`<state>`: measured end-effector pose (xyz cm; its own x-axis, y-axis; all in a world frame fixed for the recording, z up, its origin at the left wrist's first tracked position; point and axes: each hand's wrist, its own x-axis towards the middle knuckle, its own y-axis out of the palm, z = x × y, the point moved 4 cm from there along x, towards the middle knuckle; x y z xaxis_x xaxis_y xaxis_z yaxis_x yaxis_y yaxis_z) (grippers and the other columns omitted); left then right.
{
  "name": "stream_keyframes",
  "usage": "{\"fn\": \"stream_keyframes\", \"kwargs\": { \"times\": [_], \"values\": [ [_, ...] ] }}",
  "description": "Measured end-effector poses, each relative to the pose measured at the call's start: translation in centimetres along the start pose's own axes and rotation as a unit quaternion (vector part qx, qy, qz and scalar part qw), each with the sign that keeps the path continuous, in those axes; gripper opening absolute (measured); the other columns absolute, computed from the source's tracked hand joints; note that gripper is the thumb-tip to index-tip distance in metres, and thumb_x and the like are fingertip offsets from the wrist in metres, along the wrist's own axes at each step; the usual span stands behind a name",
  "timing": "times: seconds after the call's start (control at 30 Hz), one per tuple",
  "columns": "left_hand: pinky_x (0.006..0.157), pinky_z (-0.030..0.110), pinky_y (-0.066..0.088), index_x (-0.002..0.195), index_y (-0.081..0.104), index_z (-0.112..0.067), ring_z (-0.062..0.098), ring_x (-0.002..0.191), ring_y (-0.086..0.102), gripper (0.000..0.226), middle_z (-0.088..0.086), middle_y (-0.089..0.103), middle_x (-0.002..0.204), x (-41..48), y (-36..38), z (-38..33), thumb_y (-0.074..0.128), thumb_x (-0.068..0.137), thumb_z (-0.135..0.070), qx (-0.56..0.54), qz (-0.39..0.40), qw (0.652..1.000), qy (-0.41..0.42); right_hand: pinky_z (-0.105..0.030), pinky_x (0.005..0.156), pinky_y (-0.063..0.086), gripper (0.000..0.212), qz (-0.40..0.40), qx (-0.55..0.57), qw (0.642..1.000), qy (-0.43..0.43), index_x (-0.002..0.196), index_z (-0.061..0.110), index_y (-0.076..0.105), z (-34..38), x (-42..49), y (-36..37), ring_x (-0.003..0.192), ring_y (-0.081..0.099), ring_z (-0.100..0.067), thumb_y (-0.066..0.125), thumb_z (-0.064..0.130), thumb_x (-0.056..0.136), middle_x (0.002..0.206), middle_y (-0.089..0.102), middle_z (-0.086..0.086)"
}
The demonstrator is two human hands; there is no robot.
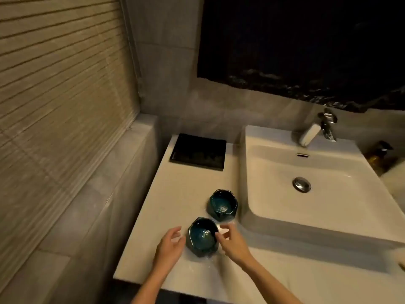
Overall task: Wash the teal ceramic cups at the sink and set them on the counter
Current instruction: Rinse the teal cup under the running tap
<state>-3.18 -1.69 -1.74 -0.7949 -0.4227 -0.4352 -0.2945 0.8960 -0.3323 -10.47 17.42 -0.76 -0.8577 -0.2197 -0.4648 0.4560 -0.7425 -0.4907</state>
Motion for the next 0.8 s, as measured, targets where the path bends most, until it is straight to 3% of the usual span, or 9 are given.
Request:
{"fn": "stream_keyframes", "kwargs": {
  "times": [0.1,0.23,0.4,0.53,0.7,0.8],
  "values": [
    [0.096,0.029,0.042,0.134,0.047,-0.024,0.017,0.117,0.05,0.046,0.007,0.05,0.134,1.2,0.5,0.4,0.059,0.09,-0.027,-0.008,0.035,0.999,-0.041,-0.041,0.082,0.056,0.047,-0.003,-0.087,0.996,0.035,0.13,0.018,0.041,0.1,1.2,0.9,0.098,0.063,-0.025,0.052,0.044,0.093,0.116,0.062,-0.01],
    [0.102,0.039,0.044,0.139,0.043,-0.027,0.018,0.12,0.05,0.055,0.006,0.048,0.137,1.9,1.6,0.6,0.062,0.088,-0.032,-0.021,0.085,0.993,-0.076,-0.042,0.08,0.054,0.036,0.012,-0.204,0.978,0.045,0.128,0.016,0.037,0.4,2.0,1.8,0.098,0.063,-0.031,0.042,0.036,0.098,0.117,0.062,-0.013],
    [0.093,0.02,0.044,0.136,0.047,-0.009,0.009,0.106,0.053,0.05,0.007,0.055,0.133,2.1,2.6,-0.5,0.062,0.088,-0.006,-0.044,0.103,0.993,-0.045,-0.041,0.082,0.046,0.03,0.042,-0.276,0.96,0.019,0.125,0.005,0.037,1.0,2.8,2.3,0.101,0.059,-0.037,0.037,0.019,0.097,0.115,0.061,-0.022],
    [0.093,0.025,0.046,0.134,0.05,-0.01,0.01,0.102,0.054,0.048,0.006,0.06,0.125,1.8,2.2,-1.2,0.061,0.087,-0.003,-0.055,0.094,0.993,-0.045,-0.042,0.079,0.048,0.028,0.046,-0.282,0.958,-0.005,0.121,0.003,0.038,1.5,2.3,1.7,0.096,0.06,-0.041,0.037,0.017,0.096,0.11,0.062,-0.025],
    [0.075,0.022,0.054,0.122,0.059,-0.023,0.005,0.087,0.061,0.04,-0.005,0.065,0.098,0.7,0.6,-4.6,0.067,0.085,-0.011,-0.098,0.109,0.989,-0.03,-0.047,0.064,0.053,0.007,0.056,-0.223,0.973,-0.033,0.096,0.007,0.034,3.4,1.3,-0.4,0.073,0.064,-0.046,0.036,0.014,0.092,0.084,0.066,-0.03],
    [0.087,0.043,0.055,0.12,0.058,-0.034,0.024,0.093,0.068,0.041,0.009,0.072,0.099,-0.1,0.8,-7.3,0.07,0.084,-0.019,-0.14,0.163,0.976,-0.033,-0.039,0.058,0.054,0.012,0.042,-0.169,0.984,-0.041,0.097,0.004,0.039,4.9,0.6,-3.5,0.056,0.065,-0.038,0.036,0.013,0.09,0.073,0.067,-0.026]
  ]
}}
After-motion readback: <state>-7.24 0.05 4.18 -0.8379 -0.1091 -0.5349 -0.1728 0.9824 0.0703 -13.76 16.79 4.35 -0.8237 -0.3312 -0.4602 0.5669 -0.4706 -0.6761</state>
